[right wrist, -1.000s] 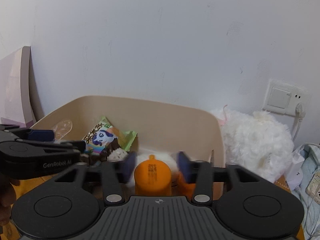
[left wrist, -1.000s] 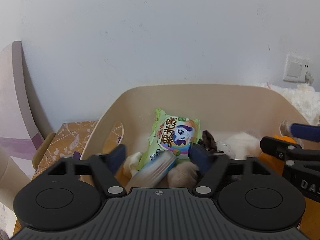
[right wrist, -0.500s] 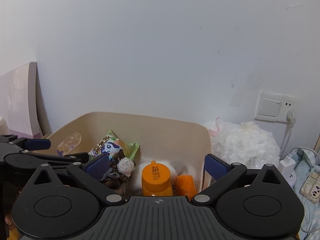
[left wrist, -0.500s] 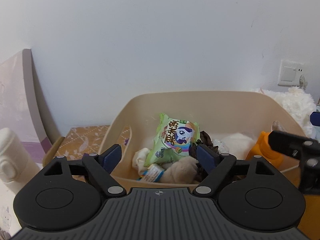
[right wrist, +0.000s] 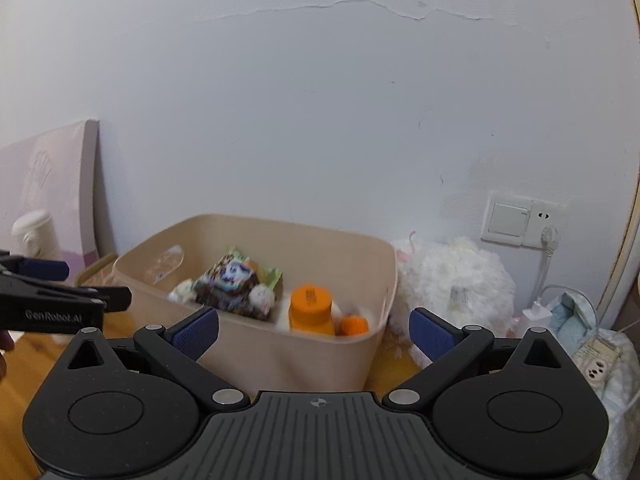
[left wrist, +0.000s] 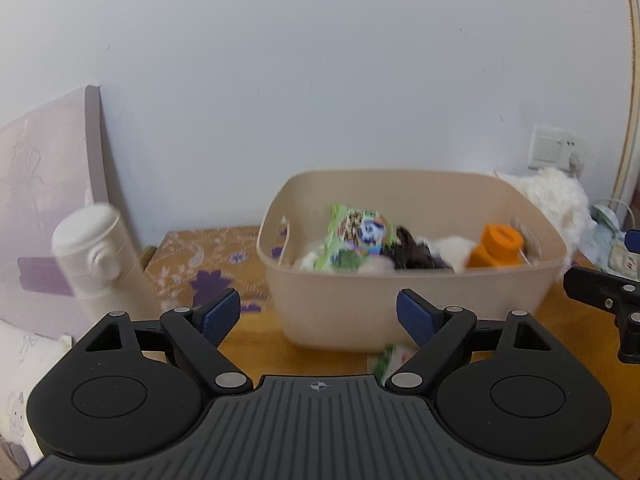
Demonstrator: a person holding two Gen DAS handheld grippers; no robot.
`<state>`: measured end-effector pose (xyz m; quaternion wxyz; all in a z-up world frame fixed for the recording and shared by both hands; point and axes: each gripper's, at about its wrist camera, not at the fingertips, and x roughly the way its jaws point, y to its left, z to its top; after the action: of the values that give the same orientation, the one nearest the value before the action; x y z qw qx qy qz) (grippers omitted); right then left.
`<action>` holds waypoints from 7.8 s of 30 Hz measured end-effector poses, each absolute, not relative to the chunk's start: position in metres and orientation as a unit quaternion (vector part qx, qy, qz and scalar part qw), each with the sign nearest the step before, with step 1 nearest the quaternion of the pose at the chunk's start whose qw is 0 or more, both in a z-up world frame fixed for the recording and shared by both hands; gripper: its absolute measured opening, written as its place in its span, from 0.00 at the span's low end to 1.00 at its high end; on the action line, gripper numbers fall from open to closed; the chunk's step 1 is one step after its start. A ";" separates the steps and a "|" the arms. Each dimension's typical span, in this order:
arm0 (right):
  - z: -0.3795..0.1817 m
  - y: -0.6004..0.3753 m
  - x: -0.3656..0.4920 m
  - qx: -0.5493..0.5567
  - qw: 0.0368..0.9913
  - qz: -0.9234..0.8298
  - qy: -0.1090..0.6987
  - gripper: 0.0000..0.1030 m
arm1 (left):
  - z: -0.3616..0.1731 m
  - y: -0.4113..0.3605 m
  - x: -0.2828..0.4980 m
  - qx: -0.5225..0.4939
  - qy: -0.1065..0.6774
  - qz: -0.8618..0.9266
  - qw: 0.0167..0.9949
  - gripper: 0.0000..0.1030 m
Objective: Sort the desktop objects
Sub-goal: 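Move both grippers back over the remaining items on the table, then grasp the black snack box with the left gripper while the right grasps the blue-white tissue pack, then carry the black box and blue-white tissue pack with both grippers to the bin, then open both grippers over the bin to drop the box and tissue pack, then move both grippers back over the remaining items on the table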
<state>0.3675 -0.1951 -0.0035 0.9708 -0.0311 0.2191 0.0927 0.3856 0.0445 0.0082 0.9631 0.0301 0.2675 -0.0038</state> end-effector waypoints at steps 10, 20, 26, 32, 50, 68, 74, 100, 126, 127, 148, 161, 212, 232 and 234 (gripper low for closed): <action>-0.036 -0.199 0.303 -0.006 0.974 0.067 0.216 1.00 | -0.032 0.060 0.325 0.006 0.308 -0.009 0.951 0.84; -0.079 -0.203 0.270 0.032 0.971 0.044 0.232 1.00 | -0.068 0.065 0.294 -0.012 0.336 -0.019 0.942 0.84; -0.096 -0.207 0.262 0.044 0.967 0.045 0.245 1.00 | -0.085 0.058 0.285 0.011 0.345 -0.023 0.938 0.84; -0.109 -0.201 0.262 0.014 0.962 0.061 0.267 1.00 | -0.095 0.054 0.283 0.020 0.349 -0.023 0.937 0.84; -0.128 -0.170 0.291 -0.021 0.937 0.077 0.341 1.00 | -0.111 0.053 0.290 0.014 0.337 -0.030 0.941 0.93; -0.131 -0.167 0.303 -0.018 0.937 0.068 0.343 0.98 | -0.114 0.056 0.295 0.014 0.333 -0.029 0.943 1.00; -0.128 -0.167 0.298 -0.016 0.941 0.066 0.330 0.73 | -0.110 0.049 0.289 0.019 0.314 -0.042 0.948 0.64; -0.091 -0.192 0.245 -0.006 0.955 0.081 0.286 0.42 | -0.079 0.046 0.246 0.016 0.285 -0.036 0.958 0.23; 0.004 -0.195 0.284 -0.027 0.981 0.087 0.174 0.42 | 0.031 0.056 0.290 0.045 0.169 -0.012 0.984 0.23; 0.007 -0.195 0.290 -0.028 0.981 0.085 0.171 0.42 | 0.034 0.055 0.296 0.046 0.168 -0.014 0.985 0.23; 0.017 -0.203 0.439 -0.022 0.977 0.066 0.203 0.42 | 0.035 0.018 0.449 0.076 0.193 0.000 0.978 0.23; -0.016 -0.181 0.500 -0.036 0.962 0.062 0.263 0.42 | -0.001 0.009 0.513 0.082 0.268 0.006 0.960 0.23; -0.006 -0.175 0.315 -0.008 0.981 0.068 0.183 1.00 | 0.032 0.090 0.384 0.147 0.249 -0.081 0.954 0.83; -0.086 -0.131 0.256 -0.025 0.951 0.118 0.284 1.00 | -0.049 0.128 0.405 0.237 0.311 -0.229 0.892 0.83; -0.090 -0.126 0.259 -0.035 0.950 0.112 0.289 1.00 | -0.057 0.127 0.409 0.241 0.316 -0.236 0.887 0.83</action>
<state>0.2590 -0.1257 -0.0898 0.9500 -0.0348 0.2893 0.1121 0.4090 0.1273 -0.0572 0.8866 0.2408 0.3162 -0.2364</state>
